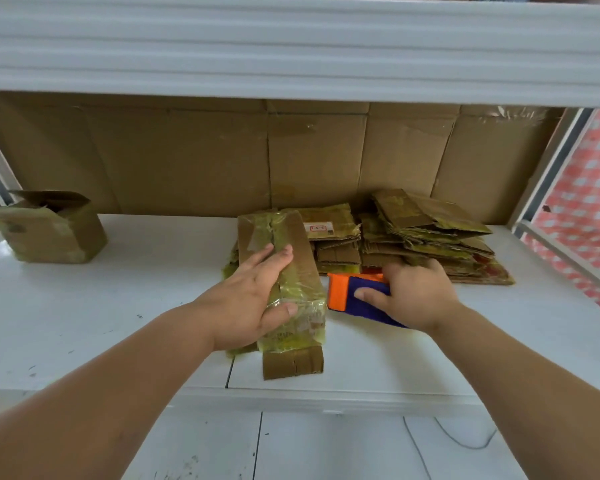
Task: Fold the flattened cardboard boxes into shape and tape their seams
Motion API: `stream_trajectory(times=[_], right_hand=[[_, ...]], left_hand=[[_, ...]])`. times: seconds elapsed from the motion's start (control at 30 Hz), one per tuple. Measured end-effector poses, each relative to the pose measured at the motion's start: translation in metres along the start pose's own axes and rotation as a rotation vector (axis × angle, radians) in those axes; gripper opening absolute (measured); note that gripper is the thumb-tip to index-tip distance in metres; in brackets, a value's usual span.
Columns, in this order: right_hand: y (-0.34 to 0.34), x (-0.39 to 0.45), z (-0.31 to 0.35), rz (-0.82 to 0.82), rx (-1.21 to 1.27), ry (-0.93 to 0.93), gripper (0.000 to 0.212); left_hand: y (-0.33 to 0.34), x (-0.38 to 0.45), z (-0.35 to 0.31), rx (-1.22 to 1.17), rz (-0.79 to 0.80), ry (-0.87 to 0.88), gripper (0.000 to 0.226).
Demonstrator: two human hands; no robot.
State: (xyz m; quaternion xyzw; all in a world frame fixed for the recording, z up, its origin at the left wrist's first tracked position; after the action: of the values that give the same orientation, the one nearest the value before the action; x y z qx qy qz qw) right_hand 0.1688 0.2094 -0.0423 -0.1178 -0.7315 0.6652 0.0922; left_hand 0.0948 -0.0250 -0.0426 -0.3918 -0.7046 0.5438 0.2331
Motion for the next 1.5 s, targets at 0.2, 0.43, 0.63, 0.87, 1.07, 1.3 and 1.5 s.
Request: stream_trajectory(times=[0.2,0.43,0.63,0.87,1.07,1.3,1.5], right_hand=[[0.047,-0.01,-0.001,0.098,-0.077,-0.023,0.054],[-0.002,-0.02,0.018,-0.268,0.281,-0.11,0.065],[0.002,-0.027,0.091,-0.174,0.51,-0.553,0.058],[0.012,-0.026,0.096,-0.278,0.405,-0.513,0.063],[0.01,-0.028,0.094,-0.328,0.338,-0.488,0.06],[0.002,-0.032,0.093,-0.272,0.292,-0.46,0.075],[-0.001,-0.028,0.098,-0.341,0.399,-0.502,0.062]], left_hand=[[-0.003,-0.004,0.0,0.008,0.009,0.027,0.063],[-0.001,-0.01,0.002,0.11,-0.145,0.038,0.065],[0.003,-0.011,0.006,0.033,-0.179,0.062,0.078],[0.007,-0.008,0.008,-0.028,-0.185,0.054,0.076],[0.006,-0.007,0.002,-0.026,-0.227,0.041,0.068],[0.01,-0.016,0.009,0.042,-0.076,0.078,0.072],[0.001,-0.017,0.025,0.181,0.046,0.088,0.065]])
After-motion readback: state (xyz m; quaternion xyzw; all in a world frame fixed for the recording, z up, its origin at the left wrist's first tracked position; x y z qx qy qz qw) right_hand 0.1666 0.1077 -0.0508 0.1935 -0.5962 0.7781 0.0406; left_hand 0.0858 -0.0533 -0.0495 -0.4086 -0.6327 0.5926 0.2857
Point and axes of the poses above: each hand's wrist, its own x-axis towards the middle knuckle, its own y-axis out of the palm, z = x × y, the point moved 6 cm from there along x, towards the middle knuckle, and after that the axes turned 6 degrees about z, right-handed, at the moved point
